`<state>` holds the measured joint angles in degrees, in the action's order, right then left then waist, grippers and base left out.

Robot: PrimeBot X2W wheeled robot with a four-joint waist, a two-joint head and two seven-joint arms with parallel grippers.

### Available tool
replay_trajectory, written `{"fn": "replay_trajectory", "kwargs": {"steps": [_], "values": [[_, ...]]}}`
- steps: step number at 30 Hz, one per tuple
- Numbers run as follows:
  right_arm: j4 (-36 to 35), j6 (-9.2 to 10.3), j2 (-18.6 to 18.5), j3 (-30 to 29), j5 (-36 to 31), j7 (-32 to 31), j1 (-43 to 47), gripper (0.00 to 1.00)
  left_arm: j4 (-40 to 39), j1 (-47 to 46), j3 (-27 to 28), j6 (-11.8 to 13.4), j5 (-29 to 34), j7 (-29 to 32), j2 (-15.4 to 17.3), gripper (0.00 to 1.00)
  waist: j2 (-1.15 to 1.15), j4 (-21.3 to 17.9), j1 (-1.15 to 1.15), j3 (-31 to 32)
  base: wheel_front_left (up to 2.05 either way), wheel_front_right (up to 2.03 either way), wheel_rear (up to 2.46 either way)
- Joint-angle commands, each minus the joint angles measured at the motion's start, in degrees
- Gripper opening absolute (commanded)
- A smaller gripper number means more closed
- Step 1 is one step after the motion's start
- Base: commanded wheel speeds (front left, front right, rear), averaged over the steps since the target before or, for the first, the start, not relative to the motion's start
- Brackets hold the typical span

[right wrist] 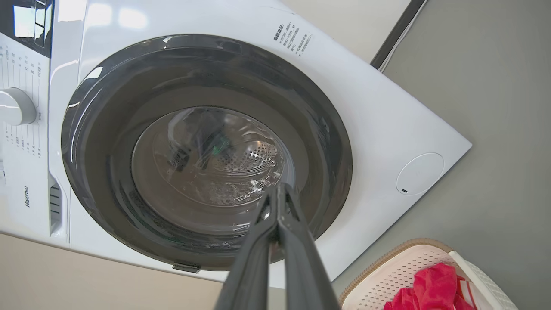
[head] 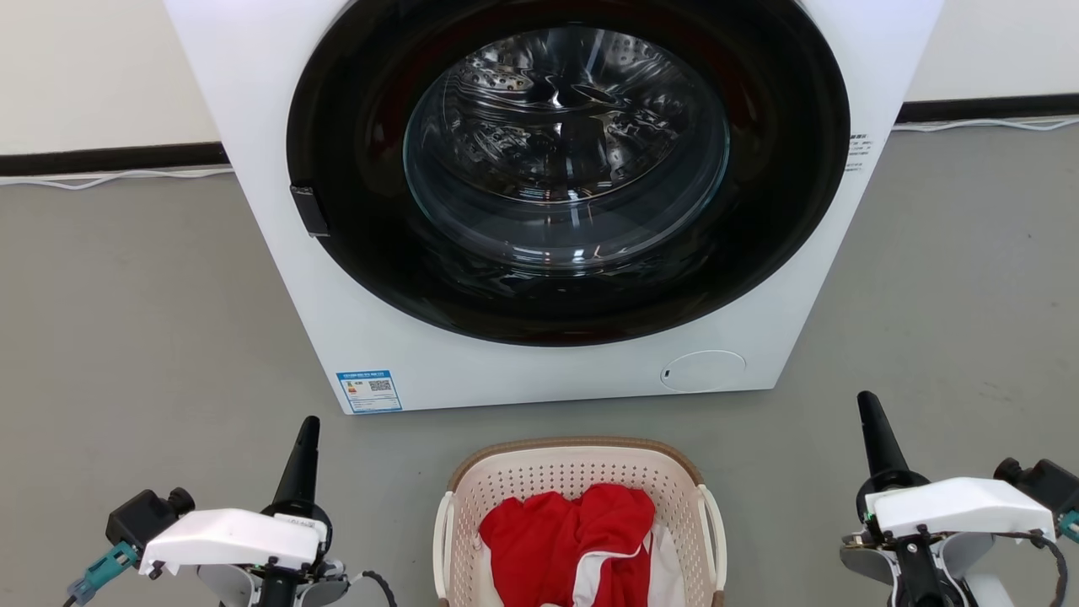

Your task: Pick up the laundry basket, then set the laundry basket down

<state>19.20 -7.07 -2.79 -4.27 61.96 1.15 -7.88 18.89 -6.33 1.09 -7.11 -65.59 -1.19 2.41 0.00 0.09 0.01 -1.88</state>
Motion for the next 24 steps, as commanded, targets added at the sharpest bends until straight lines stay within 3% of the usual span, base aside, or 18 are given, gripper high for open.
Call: {"fn": "replay_trajectory", "kwargs": {"steps": [1,24], "values": [[-2.01,-0.28,-0.12,0.35,1.83,-0.49,-0.27,0.0,-1.84,-0.81,1.49,-0.25,-1.7,0.39,0.58,0.0,0.0,0.0,0.0,0.05,0.0,0.0,0.0],[-3.62,-0.35,-0.11,-0.99,16.3,-4.14,0.73,0.0,-3.37,-0.33,3.52,-0.31,-14.37,4.13,0.53,0.0,0.0,-0.05,0.0,0.89,0.0,0.0,0.0]]}}
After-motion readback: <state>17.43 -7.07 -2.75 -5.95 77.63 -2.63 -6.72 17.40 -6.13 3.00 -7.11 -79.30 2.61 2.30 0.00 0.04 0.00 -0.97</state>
